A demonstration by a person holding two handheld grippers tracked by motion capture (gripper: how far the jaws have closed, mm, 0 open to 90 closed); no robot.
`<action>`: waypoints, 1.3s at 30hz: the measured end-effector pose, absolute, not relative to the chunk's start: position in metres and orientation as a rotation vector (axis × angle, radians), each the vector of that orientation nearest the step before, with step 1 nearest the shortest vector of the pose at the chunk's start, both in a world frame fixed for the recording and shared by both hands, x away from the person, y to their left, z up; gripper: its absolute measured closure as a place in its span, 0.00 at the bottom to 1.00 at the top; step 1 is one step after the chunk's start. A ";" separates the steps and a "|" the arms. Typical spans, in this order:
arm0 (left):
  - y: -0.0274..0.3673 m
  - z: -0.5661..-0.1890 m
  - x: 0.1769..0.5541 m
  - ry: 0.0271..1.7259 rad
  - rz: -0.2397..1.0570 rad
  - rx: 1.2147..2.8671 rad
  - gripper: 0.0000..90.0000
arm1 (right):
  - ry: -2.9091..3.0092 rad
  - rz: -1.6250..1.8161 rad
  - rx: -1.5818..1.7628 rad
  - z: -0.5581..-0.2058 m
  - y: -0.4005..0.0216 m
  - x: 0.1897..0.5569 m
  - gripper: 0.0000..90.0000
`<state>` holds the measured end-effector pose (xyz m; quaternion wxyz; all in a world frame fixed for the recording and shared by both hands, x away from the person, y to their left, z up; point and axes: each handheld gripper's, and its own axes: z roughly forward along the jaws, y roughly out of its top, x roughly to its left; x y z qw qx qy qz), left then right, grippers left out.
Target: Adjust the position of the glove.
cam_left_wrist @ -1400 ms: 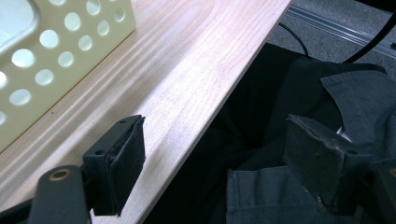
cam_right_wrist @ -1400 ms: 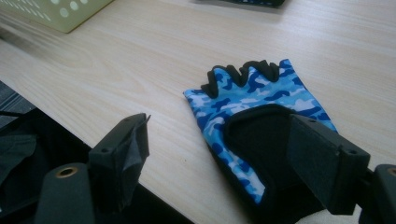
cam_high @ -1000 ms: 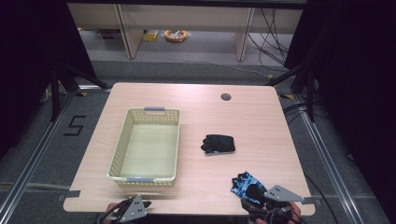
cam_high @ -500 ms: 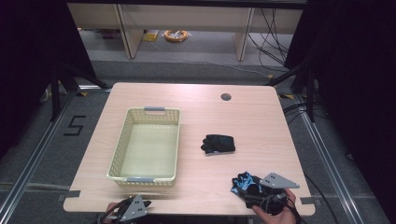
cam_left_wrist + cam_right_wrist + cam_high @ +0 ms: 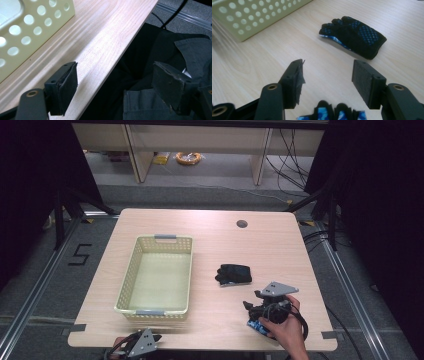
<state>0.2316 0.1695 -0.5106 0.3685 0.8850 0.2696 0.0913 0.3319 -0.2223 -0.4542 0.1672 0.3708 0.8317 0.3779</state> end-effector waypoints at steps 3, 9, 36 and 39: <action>0.169 -0.511 0.232 0.694 0.235 2.272 0.23 | 2.395 1.048 1.063 -0.451 -0.221 0.343 0.52; 0.170 -0.510 0.231 0.691 0.220 2.270 0.23 | 2.406 1.025 0.997 -0.439 -0.216 0.373 0.56; 0.170 -0.511 0.231 0.695 0.219 2.270 0.23 | 2.630 0.799 0.957 -0.488 -0.185 0.462 0.62; 0.170 -0.511 0.230 0.696 0.223 2.269 0.23 | 2.632 0.778 0.927 -0.494 -0.186 0.463 0.69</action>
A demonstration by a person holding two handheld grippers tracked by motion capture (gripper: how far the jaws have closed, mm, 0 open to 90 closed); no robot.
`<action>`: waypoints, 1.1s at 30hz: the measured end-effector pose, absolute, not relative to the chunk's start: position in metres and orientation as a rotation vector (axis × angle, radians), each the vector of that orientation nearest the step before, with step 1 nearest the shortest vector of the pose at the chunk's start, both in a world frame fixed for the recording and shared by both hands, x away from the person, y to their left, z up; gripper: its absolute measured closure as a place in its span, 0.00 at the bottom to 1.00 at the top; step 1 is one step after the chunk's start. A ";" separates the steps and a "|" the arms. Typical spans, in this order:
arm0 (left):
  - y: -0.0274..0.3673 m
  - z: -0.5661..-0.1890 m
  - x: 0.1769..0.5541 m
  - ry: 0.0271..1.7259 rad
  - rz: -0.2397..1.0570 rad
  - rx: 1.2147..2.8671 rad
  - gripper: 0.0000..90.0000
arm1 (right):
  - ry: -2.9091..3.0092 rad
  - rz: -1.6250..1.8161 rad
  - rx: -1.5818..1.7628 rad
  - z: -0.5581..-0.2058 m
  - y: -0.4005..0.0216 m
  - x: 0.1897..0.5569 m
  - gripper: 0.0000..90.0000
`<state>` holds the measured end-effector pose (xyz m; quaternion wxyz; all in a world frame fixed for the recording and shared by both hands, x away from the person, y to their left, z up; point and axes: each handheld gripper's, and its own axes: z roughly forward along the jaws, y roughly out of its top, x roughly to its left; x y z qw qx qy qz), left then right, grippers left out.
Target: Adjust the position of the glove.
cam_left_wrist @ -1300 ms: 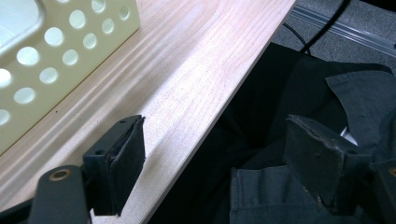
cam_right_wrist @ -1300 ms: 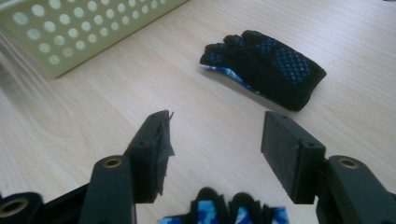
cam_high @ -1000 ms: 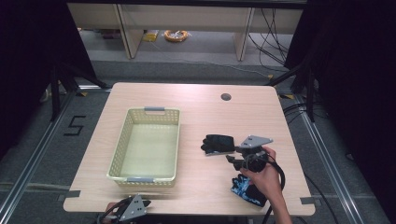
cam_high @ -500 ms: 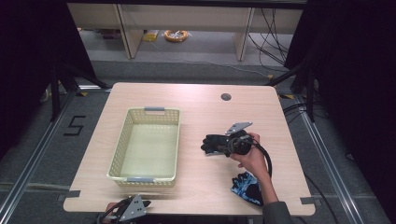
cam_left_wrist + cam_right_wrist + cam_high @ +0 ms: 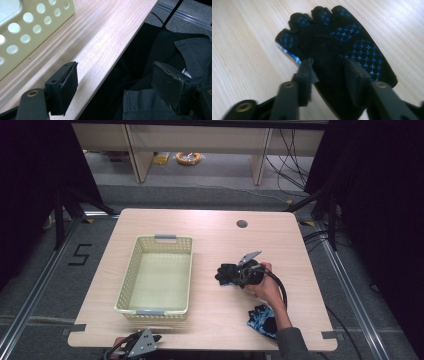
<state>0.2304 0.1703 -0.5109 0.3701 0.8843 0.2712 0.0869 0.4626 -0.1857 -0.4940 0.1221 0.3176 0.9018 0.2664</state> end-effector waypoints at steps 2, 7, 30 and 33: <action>0.170 -0.511 0.231 0.692 0.217 2.272 0.23 | 2.658 0.789 0.901 -0.493 -0.188 0.462 0.84; 0.170 -0.511 0.230 0.682 0.219 2.280 0.24 | 2.665 0.816 0.865 -0.491 -0.193 0.460 0.96; 0.172 -0.509 0.231 0.674 0.243 2.265 0.24 | 2.621 1.093 0.582 -0.408 -0.182 0.364 0.97; 0.172 -0.509 0.231 0.691 0.239 2.265 0.24 | 2.655 1.073 0.550 -0.417 -0.178 0.348 0.97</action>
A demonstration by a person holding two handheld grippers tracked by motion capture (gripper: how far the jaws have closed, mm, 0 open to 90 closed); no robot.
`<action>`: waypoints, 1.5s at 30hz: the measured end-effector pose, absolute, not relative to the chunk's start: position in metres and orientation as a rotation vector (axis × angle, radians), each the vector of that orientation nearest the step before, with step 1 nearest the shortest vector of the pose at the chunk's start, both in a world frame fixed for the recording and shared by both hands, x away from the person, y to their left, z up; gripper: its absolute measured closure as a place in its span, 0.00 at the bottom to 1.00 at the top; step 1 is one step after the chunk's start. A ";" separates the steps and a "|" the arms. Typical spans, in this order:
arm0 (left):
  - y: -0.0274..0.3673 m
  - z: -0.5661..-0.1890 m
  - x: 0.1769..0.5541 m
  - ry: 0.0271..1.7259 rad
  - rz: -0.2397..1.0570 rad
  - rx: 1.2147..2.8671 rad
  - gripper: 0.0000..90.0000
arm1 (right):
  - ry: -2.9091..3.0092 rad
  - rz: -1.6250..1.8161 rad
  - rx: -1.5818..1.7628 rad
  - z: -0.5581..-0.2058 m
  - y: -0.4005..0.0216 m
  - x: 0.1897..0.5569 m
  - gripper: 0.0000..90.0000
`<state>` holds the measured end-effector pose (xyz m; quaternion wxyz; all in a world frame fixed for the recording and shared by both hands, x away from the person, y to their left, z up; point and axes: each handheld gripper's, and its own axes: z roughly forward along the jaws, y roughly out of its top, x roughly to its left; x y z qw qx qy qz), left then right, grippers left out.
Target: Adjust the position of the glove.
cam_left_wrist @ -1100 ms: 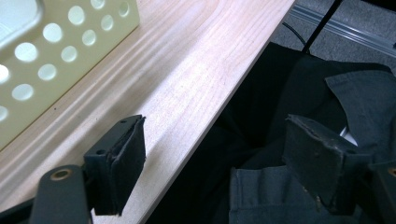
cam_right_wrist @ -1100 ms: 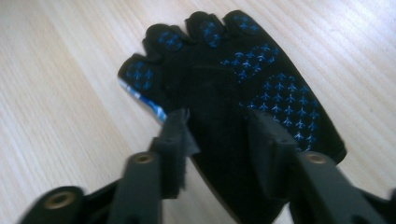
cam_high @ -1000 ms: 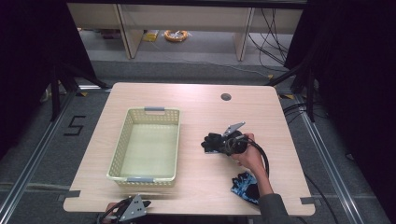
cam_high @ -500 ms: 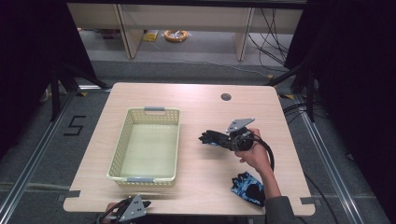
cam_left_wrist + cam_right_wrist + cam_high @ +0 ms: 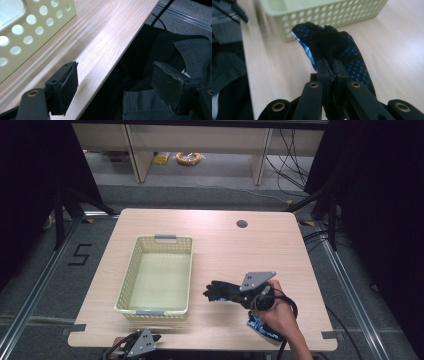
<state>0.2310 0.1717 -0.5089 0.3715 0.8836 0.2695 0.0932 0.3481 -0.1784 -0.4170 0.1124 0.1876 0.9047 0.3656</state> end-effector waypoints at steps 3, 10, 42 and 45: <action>0.171 -0.509 0.231 0.700 0.234 2.263 0.24 | 2.674 1.054 0.541 -0.428 -0.177 0.338 0.97; 0.171 -0.509 0.231 0.696 0.223 2.261 0.23 | 2.733 1.019 0.507 -0.445 -0.183 0.319 0.97; 0.171 -0.509 0.230 0.690 0.232 2.268 0.23 | 2.784 0.966 0.530 -0.476 -0.195 0.311 0.65; 0.171 -0.509 0.230 0.695 0.233 2.264 0.24 | 2.713 0.995 0.637 -0.470 -0.204 0.308 0.62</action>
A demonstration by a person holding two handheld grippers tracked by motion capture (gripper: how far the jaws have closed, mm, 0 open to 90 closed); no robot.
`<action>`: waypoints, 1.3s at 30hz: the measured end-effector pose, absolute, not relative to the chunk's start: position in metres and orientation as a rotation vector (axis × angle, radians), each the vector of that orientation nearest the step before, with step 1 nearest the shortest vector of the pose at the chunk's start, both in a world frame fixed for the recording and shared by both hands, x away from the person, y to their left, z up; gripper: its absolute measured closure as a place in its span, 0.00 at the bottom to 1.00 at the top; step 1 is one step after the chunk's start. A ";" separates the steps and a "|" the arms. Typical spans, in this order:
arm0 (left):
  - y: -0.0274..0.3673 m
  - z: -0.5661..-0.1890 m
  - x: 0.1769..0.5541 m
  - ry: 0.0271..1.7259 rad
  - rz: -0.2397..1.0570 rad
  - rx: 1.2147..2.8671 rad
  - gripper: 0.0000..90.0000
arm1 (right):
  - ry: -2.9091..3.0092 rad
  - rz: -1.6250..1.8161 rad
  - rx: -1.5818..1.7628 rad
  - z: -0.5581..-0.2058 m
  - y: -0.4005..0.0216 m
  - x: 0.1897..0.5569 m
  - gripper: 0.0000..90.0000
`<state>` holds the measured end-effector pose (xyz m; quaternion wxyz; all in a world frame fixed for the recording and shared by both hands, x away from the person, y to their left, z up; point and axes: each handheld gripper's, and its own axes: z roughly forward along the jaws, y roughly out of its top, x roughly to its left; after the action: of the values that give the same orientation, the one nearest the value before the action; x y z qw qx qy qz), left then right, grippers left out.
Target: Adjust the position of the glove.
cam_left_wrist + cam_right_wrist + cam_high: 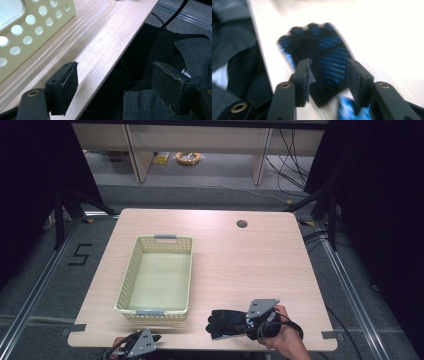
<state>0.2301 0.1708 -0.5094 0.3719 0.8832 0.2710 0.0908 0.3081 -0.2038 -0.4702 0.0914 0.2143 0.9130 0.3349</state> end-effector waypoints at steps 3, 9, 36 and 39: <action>0.170 -0.509 0.229 0.692 0.234 2.261 0.24 | 2.579 0.959 0.819 -0.461 -0.227 0.300 0.63; 0.171 -0.509 0.230 0.690 0.241 2.269 0.24 | 2.457 0.857 1.049 -0.464 -0.258 0.293 0.64; 0.169 -0.510 0.231 0.684 0.232 2.280 0.24 | 2.406 0.824 1.354 -0.493 -0.296 0.306 0.68; 0.169 -0.510 0.230 0.689 0.218 2.268 0.24 | 2.431 0.872 1.294 -0.497 -0.301 0.311 0.75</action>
<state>0.2301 0.1690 -0.5102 0.3715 0.8846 0.2688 0.0852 0.3106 -0.3009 -0.4972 0.1262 0.4444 0.8348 0.2994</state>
